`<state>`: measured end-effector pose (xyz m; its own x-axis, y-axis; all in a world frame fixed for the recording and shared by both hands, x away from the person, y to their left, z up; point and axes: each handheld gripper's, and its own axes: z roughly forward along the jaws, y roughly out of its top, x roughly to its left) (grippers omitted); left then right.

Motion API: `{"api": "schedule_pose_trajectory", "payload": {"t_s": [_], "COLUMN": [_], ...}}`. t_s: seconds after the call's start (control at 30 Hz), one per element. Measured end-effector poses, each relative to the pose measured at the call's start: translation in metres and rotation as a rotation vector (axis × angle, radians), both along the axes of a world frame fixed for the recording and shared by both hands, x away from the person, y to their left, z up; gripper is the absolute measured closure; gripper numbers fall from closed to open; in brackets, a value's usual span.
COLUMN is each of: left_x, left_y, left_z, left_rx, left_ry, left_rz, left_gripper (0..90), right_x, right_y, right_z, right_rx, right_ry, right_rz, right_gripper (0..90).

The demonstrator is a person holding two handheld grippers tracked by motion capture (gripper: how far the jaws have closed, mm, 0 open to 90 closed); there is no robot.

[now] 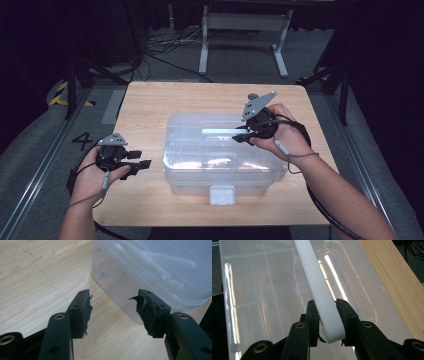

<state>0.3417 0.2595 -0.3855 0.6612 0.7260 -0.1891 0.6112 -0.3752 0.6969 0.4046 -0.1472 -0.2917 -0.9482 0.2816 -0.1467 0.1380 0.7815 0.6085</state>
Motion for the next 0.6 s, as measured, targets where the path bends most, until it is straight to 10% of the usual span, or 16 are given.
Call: {"api": "schedule_pose_trajectory", "payload": {"t_s": [0.6], "left_x": [-0.005], "left_y": [-0.001], "left_z": [0.008], "left_rx": [-0.012], "left_ry": [-0.024], "left_rz": [-0.01], "left_gripper": [46.2], "right_x": [0.016], "right_y": [-0.001], "right_z": [0.017], "right_rx": [0.014], "right_ry": [0.007], "right_rz": [-0.027], "right_gripper": [72.3]}}
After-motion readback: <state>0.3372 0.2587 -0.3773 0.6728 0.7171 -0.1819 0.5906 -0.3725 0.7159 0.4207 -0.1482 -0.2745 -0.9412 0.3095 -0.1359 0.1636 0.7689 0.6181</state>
